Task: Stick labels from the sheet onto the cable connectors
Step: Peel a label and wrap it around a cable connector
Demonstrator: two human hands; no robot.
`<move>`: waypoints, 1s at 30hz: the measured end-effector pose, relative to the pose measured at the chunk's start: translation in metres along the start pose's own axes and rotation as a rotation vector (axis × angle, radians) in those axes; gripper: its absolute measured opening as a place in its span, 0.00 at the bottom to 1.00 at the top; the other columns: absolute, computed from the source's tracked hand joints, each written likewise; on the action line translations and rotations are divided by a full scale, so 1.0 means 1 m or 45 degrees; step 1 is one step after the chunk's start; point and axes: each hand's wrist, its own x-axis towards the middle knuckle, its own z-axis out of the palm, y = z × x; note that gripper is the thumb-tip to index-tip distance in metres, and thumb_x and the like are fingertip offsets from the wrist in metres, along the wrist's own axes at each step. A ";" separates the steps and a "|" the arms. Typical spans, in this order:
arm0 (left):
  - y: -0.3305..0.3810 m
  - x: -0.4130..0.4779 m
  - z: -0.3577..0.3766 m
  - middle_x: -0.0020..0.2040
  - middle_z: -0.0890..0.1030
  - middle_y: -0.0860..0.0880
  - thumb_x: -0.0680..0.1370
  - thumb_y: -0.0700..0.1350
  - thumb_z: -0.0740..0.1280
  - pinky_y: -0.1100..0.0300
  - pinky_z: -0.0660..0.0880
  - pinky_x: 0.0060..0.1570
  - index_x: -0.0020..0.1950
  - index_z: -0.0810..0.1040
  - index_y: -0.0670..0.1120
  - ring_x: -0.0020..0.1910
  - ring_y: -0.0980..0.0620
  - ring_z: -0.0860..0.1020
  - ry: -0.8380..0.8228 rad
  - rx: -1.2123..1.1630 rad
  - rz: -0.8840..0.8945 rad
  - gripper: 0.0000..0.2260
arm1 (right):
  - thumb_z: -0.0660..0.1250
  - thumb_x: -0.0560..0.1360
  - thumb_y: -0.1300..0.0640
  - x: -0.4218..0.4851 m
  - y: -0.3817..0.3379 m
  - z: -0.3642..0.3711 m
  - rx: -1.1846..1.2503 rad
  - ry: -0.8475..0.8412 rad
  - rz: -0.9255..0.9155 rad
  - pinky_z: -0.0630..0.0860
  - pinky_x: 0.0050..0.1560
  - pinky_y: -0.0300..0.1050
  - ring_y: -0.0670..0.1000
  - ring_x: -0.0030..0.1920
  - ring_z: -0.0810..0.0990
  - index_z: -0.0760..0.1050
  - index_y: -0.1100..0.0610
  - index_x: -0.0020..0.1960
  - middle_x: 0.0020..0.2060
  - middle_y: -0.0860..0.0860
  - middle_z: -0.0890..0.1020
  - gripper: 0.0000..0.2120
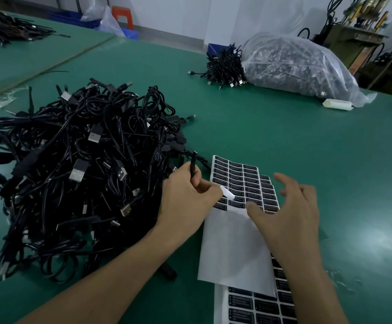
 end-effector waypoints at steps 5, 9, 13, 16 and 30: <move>-0.005 0.001 0.002 0.32 0.82 0.48 0.67 0.40 0.71 0.53 0.77 0.37 0.36 0.61 0.49 0.31 0.54 0.74 0.004 0.049 0.024 0.18 | 0.78 0.68 0.56 -0.008 -0.018 0.008 0.063 0.043 -0.432 0.67 0.46 0.29 0.49 0.47 0.75 0.81 0.53 0.47 0.43 0.47 0.76 0.10; -0.007 0.002 0.004 0.32 0.82 0.48 0.69 0.38 0.73 0.64 0.77 0.34 0.36 0.61 0.48 0.32 0.51 0.80 0.008 0.080 0.044 0.19 | 0.80 0.68 0.60 -0.013 -0.023 0.018 -0.005 0.023 -0.497 0.74 0.42 0.42 0.53 0.45 0.77 0.82 0.57 0.45 0.41 0.50 0.79 0.09; -0.005 0.002 0.002 0.33 0.80 0.43 0.71 0.37 0.73 0.59 0.77 0.36 0.36 0.62 0.48 0.34 0.43 0.79 0.005 0.049 0.068 0.19 | 0.77 0.70 0.61 -0.013 -0.025 0.021 -0.005 0.038 -0.471 0.77 0.42 0.50 0.54 0.44 0.78 0.83 0.58 0.43 0.39 0.51 0.80 0.04; -0.002 0.001 0.001 0.29 0.77 0.49 0.72 0.42 0.73 0.47 0.80 0.43 0.36 0.62 0.48 0.36 0.39 0.79 -0.044 -0.062 0.044 0.18 | 0.76 0.72 0.61 -0.014 -0.027 0.021 0.104 -0.007 -0.333 0.71 0.44 0.33 0.45 0.40 0.77 0.83 0.52 0.41 0.37 0.46 0.81 0.04; 0.000 0.001 -0.002 0.38 0.84 0.42 0.67 0.43 0.73 0.55 0.74 0.38 0.37 0.62 0.50 0.32 0.54 0.72 -0.235 -0.195 0.020 0.18 | 0.72 0.75 0.61 -0.002 -0.025 0.009 1.142 -0.302 0.259 0.68 0.29 0.30 0.40 0.26 0.67 0.86 0.51 0.37 0.25 0.42 0.75 0.10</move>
